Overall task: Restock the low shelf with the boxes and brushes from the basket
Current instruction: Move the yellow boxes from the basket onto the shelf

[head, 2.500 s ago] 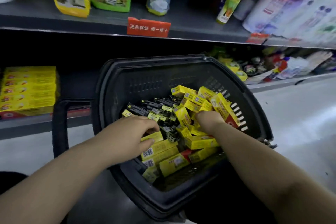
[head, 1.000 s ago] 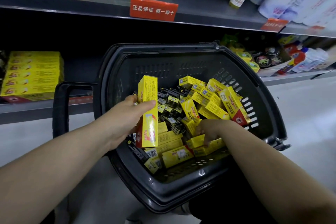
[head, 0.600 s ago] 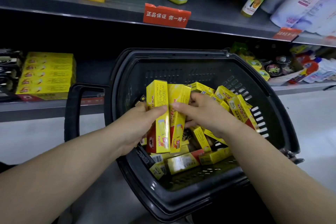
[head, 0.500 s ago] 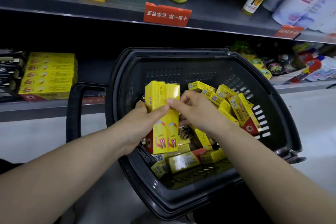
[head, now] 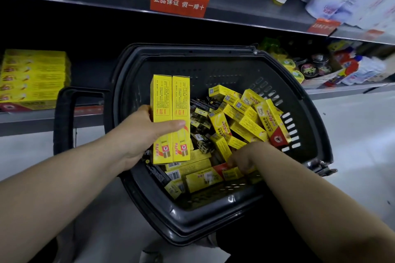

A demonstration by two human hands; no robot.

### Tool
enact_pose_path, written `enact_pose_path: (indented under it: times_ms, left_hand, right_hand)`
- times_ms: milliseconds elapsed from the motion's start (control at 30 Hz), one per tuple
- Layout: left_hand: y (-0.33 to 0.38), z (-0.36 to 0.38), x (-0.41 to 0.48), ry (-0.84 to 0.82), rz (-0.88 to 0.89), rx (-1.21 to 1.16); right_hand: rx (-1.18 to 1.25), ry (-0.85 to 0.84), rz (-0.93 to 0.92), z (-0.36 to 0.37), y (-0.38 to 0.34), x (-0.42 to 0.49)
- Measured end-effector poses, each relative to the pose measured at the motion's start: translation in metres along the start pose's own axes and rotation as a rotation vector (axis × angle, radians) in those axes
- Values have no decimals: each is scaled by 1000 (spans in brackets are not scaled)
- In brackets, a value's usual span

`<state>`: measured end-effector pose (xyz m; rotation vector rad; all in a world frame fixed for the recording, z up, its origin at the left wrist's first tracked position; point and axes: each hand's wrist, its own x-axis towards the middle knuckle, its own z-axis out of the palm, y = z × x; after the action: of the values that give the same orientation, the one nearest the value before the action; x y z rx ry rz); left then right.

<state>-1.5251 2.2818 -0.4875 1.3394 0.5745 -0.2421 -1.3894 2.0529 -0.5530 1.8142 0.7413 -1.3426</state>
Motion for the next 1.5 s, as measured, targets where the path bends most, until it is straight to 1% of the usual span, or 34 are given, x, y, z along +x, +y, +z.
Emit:
enact_pose_path:
  times_ms: [267,300,333,400,467,533,600,633,667,733,800,900,1033,1200,1367,1433,1500]
  left_hand:
    - [5,-2,-1,-5,-10,-37]
    - [6,-4,-2,-11,-16,-50]
    - [8,-6,-3,-30,-23,-61]
    - [14,-11,-5,-95,-45,-70]
    - [20,-17,-8,-140,-54,-73]
    - [26,-25,-12,-140,-40,-68]
    - [31,-34,-16,-117,-10,-38]
    - [33,-40,-18,-96,4,-33]
    - [35,-47,-21,-74,15,-42]
    - [38,-62,-28,-31,30,-67]
    - [41,-81,-36,9,37,-70]
    - [39,-118,-49,68,27,-96]
    - [29,-176,-67,194,-7,-158]
    - [7,-245,-65,448,0,-345]
    - [-12,-290,-44,676,27,-453]
    - [-20,-300,-35,723,8,-485]
    - [-25,-307,-29,733,-12,-512]
  right_hand:
    - [-96,-95,-24,-13,-17,8]
    - [-77,-86,-41,-18,-19,2]
    - [-16,-37,-74,-25,-20,-7]
    - [258,176,-138,-40,-18,-32]
    - [622,436,-205,-55,-16,-65]
    - [1034,628,-336,-65,-17,-92]
    - [1387,685,-536,-80,-26,-107]
    - [1495,706,-608,-89,-33,-109]
    - [1551,738,-635,-99,-42,-110]
    - [1554,798,-623,-121,-61,-112]
    - [1513,813,-658,-143,-81,-114]
    - [1483,790,-694,-178,-112,-120]
    - [1473,743,-709,-227,-153,-121]
    - [1464,741,-668,-294,-203,-104]
    - [1530,662,-585,-343,-237,-58]
    - [1587,638,-559,-356,-245,-39]
    - [1647,638,-558,-370,-250,-22]
